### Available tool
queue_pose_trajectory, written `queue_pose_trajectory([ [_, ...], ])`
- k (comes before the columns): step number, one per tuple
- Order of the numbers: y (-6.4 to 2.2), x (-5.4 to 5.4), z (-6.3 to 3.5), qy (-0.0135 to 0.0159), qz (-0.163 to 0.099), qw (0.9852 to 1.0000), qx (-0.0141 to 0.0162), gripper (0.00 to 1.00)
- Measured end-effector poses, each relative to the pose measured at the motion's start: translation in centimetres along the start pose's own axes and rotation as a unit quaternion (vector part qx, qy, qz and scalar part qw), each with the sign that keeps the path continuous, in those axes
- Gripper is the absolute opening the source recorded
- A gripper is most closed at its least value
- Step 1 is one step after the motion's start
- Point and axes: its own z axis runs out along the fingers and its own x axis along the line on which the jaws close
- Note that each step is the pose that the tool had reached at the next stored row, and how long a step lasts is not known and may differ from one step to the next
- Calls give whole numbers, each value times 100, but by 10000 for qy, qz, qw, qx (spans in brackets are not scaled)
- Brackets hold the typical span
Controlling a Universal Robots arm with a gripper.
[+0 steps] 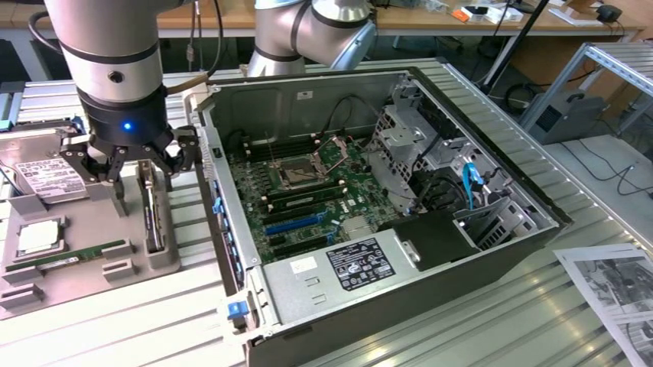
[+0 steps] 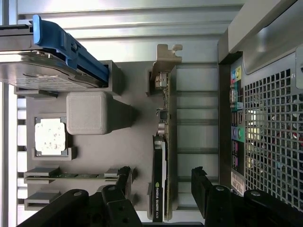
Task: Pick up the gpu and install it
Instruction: 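Pick up the gpu and move the gpu toward the slot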
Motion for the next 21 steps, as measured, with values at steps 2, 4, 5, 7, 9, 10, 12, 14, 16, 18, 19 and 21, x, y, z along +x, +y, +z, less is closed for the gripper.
queue_pose_trajectory([
  [2,0,-1,2,-11,-1,10000,2,63],
  [4,0,-1,2,-12,-1,10000,2,63],
  [5,0,-1,1,-12,-1,10000,2,63],
  [7,0,-3,2,-12,0,10000,2,63],
  [9,0,-6,2,-12,0,10000,3,63],
  [10,0,-8,1,-11,-1,10000,4,63],
  [12,0,-8,1,-12,-1,10000,4,63],
  [14,0,-9,3,-17,-1,10000,11,63],
  [16,0,-8,4,-23,0,10000,19,63],
  [18,0,-8,5,-24,0,10000,19,63],
  [19,0,-8,5,-23,-1,10000,19,63],
  [21,0,-8,5,-23,0,10000,19,63],
])
